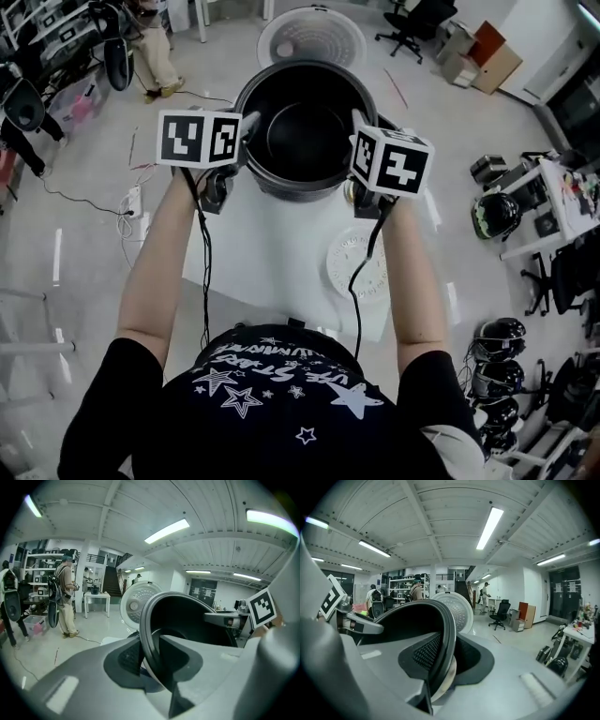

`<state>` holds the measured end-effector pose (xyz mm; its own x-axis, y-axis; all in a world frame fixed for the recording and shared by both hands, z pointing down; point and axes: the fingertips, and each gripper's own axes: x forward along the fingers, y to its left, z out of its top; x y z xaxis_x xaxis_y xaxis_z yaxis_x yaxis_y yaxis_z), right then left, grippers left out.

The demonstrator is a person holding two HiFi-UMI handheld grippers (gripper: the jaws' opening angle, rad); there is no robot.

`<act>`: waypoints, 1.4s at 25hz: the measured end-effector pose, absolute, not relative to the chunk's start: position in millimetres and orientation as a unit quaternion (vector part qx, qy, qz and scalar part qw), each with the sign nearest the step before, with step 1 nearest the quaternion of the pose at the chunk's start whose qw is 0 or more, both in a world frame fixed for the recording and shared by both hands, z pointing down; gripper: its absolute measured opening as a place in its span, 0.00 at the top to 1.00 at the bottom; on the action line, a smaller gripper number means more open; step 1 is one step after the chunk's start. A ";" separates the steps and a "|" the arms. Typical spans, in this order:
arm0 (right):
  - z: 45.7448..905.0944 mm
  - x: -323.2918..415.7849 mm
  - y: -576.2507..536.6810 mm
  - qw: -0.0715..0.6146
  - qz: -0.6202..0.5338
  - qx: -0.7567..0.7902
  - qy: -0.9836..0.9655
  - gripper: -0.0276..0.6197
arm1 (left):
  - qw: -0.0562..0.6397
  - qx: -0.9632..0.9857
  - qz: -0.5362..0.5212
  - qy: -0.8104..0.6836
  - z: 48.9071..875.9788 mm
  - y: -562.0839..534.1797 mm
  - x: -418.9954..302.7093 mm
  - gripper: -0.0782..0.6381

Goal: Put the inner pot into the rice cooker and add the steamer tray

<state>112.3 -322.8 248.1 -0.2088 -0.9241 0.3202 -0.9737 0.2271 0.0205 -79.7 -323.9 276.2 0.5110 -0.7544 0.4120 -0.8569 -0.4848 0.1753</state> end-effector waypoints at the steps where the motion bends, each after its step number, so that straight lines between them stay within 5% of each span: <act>1: 247.3 114.7 -331.9 0.136 0.094 0.610 -0.775 0.80 | 0.184 0.848 0.143 -0.476 275.5 -331.1 -77.0 0.74; 23: 326.9 101.3 -433.3 0.199 0.201 0.579 -0.765 0.80 | 0.302 0.825 0.231 -0.419 358.5 -430.7 -88.4 0.74; 35: 386.0 118.8 -440.8 0.232 0.257 0.606 -0.716 0.83 | 0.257 0.829 0.320 -0.379 397.7 -449.7 -73.1 0.74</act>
